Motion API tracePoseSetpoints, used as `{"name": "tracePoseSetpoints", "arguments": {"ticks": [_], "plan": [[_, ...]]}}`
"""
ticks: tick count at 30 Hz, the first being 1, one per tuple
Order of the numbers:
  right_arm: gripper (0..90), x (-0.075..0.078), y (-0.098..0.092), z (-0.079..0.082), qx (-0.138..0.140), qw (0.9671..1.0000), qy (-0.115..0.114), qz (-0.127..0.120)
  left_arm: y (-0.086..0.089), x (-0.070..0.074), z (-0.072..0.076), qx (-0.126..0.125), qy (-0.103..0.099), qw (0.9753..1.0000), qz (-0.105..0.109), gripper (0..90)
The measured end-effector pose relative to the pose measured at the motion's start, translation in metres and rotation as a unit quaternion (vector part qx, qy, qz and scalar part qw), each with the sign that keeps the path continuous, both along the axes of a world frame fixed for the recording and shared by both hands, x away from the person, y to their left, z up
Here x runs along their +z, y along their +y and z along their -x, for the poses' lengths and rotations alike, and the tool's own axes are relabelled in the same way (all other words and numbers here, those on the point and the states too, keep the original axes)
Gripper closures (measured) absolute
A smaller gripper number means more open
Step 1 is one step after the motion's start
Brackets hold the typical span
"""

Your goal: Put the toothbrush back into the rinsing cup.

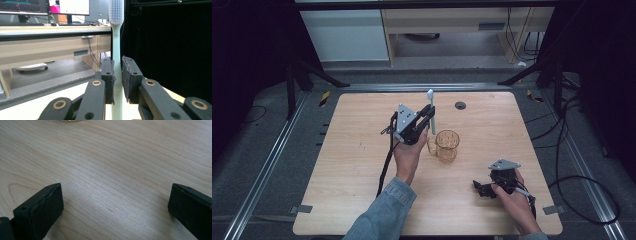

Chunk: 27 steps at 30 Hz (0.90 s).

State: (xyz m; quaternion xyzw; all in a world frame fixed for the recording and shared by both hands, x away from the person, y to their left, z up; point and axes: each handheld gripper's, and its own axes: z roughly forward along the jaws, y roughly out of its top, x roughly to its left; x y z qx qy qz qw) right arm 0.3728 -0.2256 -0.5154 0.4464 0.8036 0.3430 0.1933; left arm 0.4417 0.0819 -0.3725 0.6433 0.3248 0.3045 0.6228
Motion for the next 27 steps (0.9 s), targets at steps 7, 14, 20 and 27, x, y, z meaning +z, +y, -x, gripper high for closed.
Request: {"name": "tracePoseSetpoints", "arguments": {"ticks": [7,14,20,27], "plan": [[0.4,0.0,0.0,0.0,0.0,1.0,0.0,0.0,0.002,-0.009,0.001,0.003,-0.002,1.0,0.002,79.5],[0.4,0.0,0.0,0.0,0.001,1.0,0.0,0.0,0.003,-0.015,0.0,0.006,-0.001,1.0,-0.001,79.5],[0.4,0.0,0.0,0.0,0.001,1.0,0.0,0.0,0.003,-0.022,-0.001,0.008,0.005,1.0,-0.001,79.5],[0.4,0.0,0.0,0.0,0.003,1.0,0.0,0.001,0.002,-0.028,0.0,0.009,0.007,0.9999,-0.005,79.5]]}}
